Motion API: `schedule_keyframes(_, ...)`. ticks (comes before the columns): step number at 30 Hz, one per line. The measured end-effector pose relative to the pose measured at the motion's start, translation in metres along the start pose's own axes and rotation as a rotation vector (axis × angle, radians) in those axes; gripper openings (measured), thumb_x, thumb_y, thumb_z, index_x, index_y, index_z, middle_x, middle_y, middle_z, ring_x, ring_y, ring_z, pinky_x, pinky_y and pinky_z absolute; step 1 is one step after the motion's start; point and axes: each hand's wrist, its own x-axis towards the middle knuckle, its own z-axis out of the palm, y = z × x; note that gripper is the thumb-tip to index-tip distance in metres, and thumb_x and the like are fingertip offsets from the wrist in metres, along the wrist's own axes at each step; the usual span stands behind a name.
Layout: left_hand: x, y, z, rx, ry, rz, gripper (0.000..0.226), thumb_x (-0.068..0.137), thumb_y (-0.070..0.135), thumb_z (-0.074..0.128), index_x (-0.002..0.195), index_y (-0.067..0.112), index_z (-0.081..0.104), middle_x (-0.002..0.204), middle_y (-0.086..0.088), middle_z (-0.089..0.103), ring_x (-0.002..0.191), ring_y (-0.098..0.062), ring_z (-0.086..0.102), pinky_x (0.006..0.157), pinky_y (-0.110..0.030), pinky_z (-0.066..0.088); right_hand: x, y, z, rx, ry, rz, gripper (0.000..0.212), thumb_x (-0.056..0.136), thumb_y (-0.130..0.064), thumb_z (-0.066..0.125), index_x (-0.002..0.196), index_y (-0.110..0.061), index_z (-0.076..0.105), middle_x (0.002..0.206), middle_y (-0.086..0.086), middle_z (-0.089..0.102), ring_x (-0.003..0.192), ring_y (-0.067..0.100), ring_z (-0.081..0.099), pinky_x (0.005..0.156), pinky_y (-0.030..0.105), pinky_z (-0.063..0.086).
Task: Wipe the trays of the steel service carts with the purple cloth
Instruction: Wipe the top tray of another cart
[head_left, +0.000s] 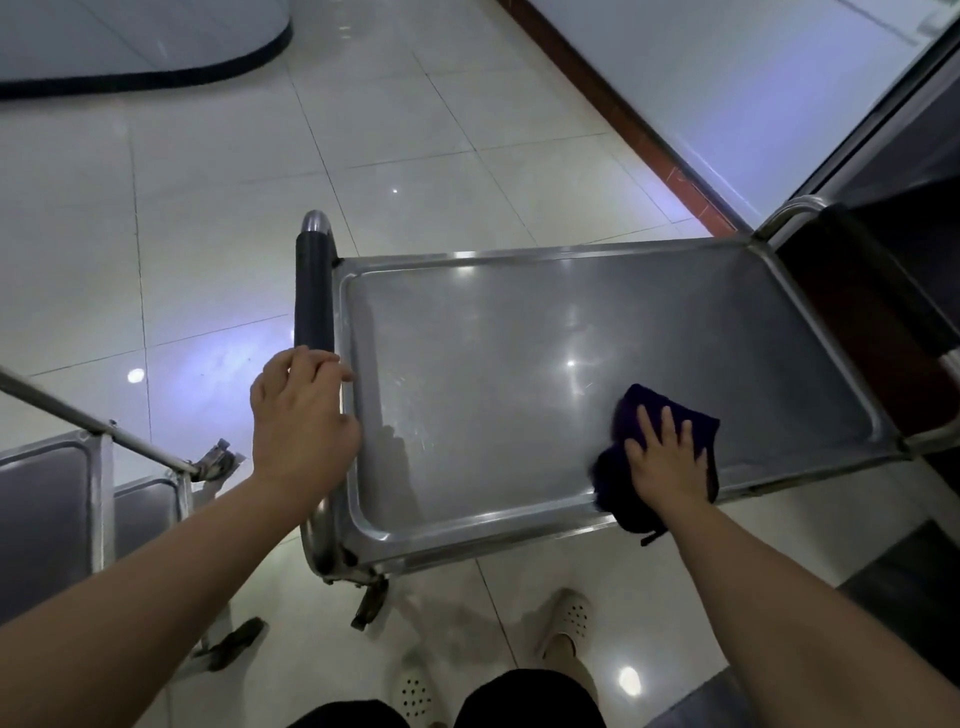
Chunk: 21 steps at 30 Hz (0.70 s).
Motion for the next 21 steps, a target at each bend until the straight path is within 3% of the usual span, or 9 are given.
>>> schedule_keyframes(4, 0.000, -0.005, 0.000, -0.035, -0.008, -0.018, 0.042, 0.065, -0.006, 0.066, 0.105, 0.005, 0.065, 0.121, -0.010, 0.058, 0.124, -0.031, 0.035, 0.098, -0.048, 0.033, -0.007, -0.042, 0.009, 0.098, -0.004, 0.120, 0.059, 0.103, -0.046, 0.017, 0.153, -0.031, -0.011, 0.161, 0.007, -0.013, 0.147, 0.033, -0.012, 0.117, 0.053, -0.002)
schedule_keyframes(7, -0.002, -0.006, -0.002, -0.059, -0.021, -0.046, 0.039, 0.069, -0.003, 0.065, 0.107, 0.007, 0.065, 0.124, -0.008, 0.056, 0.124, -0.028, 0.033, 0.096, -0.045, 0.035, -0.018, -0.078, 0.019, 0.077, 0.051, 0.056, 0.061, 0.102, -0.047, 0.017, 0.153, -0.029, -0.011, 0.161, 0.009, -0.013, 0.146, 0.036, -0.013, 0.116, 0.056, -0.002)
schedule_keyframes(16, -0.002, -0.008, 0.002, -0.060, -0.002, -0.060, 0.036, 0.072, 0.001, 0.063, 0.105, 0.012, 0.066, 0.125, -0.002, 0.056, 0.127, -0.024, 0.031, 0.095, -0.042, 0.035, -0.067, -0.202, 0.050, -0.056, 0.059, -0.413, 0.063, 0.101, -0.051, 0.017, 0.150, -0.030, -0.017, 0.159, 0.010, -0.020, 0.144, 0.039, -0.021, 0.109, 0.057, -0.017)
schedule_keyframes(21, 0.000, 0.001, -0.001, 0.066, -0.034, -0.046, 0.030, 0.073, 0.008, 0.066, 0.102, 0.012, 0.068, 0.122, -0.003, 0.057, 0.121, -0.027, 0.038, 0.094, -0.041, 0.035, -0.088, -0.238, 0.054, -0.115, -0.002, -0.729, 0.063, 0.102, -0.050, 0.020, 0.150, -0.033, -0.017, 0.160, 0.007, -0.020, 0.143, 0.035, -0.026, 0.110, 0.053, -0.019)
